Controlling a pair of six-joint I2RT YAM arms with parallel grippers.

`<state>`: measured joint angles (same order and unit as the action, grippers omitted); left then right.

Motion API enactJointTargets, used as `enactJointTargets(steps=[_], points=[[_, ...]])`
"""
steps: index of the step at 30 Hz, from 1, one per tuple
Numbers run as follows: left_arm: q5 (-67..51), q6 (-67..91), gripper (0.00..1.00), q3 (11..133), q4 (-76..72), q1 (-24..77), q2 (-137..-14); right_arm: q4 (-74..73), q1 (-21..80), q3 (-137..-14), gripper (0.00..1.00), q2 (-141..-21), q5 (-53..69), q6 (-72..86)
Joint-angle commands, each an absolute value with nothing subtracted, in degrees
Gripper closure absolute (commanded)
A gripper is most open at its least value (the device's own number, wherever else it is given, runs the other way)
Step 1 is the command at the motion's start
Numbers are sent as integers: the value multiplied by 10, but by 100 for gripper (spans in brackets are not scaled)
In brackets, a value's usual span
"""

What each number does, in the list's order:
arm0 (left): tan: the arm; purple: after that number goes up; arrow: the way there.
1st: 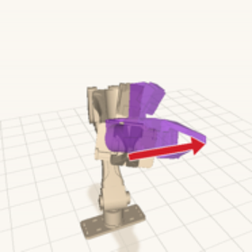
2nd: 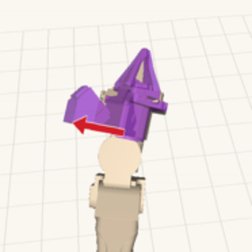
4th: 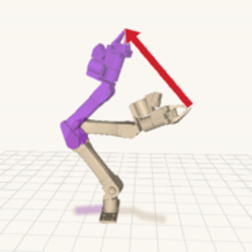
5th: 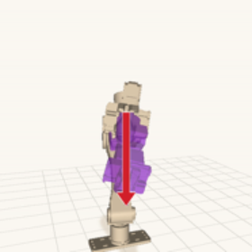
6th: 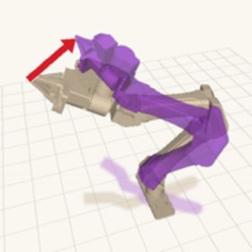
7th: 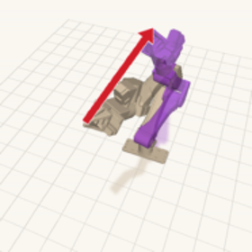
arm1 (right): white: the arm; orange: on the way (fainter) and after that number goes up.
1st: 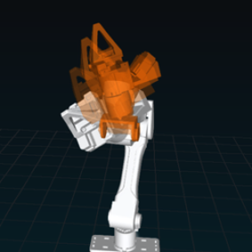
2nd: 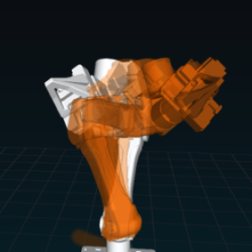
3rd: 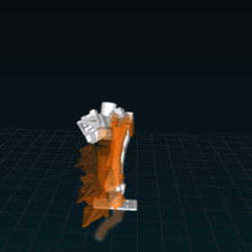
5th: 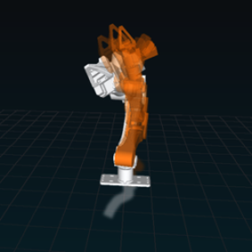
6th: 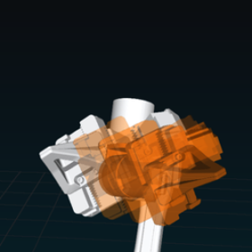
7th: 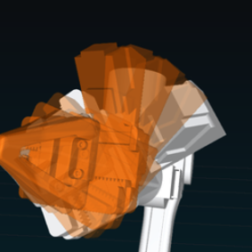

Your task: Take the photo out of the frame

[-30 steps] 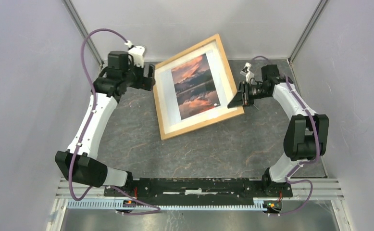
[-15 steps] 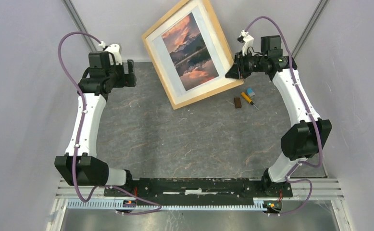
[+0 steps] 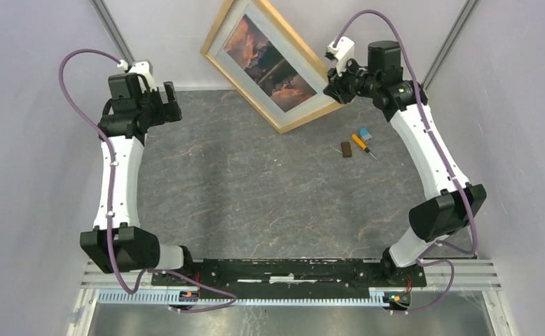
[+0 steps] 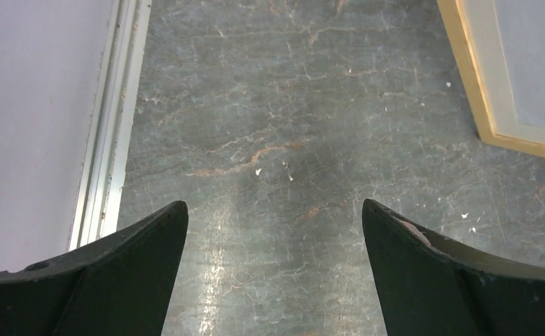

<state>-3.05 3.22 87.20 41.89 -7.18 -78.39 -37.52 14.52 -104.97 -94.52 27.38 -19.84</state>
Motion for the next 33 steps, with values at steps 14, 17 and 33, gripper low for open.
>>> enactJointTargets(steps=[14,17,33], points=[[-39,61,0,947,409,-146,-812,-31,341,-698,100,-723,46,-514],[-47,61,0,937,405,-146,-811,56,362,-579,100,-677,68,-551],[-105,-19,0,794,399,-146,-755,258,429,-158,68,-585,122,-636]])
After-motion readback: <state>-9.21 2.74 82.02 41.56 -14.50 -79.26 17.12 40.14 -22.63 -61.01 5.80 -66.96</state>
